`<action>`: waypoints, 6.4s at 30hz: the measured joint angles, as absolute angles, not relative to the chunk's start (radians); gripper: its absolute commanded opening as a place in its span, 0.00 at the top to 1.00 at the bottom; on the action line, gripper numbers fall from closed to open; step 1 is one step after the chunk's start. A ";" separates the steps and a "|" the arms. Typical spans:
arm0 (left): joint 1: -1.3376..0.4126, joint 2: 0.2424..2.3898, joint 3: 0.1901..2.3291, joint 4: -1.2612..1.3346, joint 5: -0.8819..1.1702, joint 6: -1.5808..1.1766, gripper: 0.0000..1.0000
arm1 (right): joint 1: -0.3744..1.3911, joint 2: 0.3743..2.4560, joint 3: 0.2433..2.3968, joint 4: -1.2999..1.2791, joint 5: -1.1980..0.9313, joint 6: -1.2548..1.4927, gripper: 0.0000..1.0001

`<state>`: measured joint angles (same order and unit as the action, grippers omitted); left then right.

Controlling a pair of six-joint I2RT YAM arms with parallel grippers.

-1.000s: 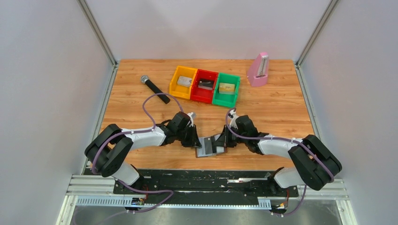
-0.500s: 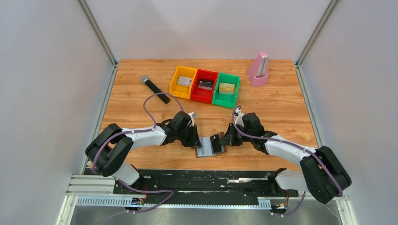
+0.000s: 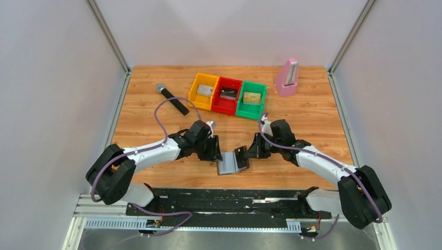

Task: Take the credit cards out of the card holder
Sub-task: Place the credit card in the storage box, then remove the credit card from the card holder.

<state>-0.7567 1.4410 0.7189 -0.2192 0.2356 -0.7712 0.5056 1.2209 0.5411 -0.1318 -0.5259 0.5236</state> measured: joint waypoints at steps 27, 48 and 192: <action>-0.751 1.316 0.817 -0.205 0.497 -0.443 0.40 | 0.461 1.159 0.629 -0.152 -0.940 0.413 1.00; -0.707 1.254 0.781 -0.066 0.682 -0.575 1.00 | 0.452 1.098 0.628 -0.155 -0.880 0.453 0.59; -0.453 1.120 0.767 -0.533 0.196 -0.532 0.33 | 1.155 1.541 1.127 -0.661 0.330 0.827 0.12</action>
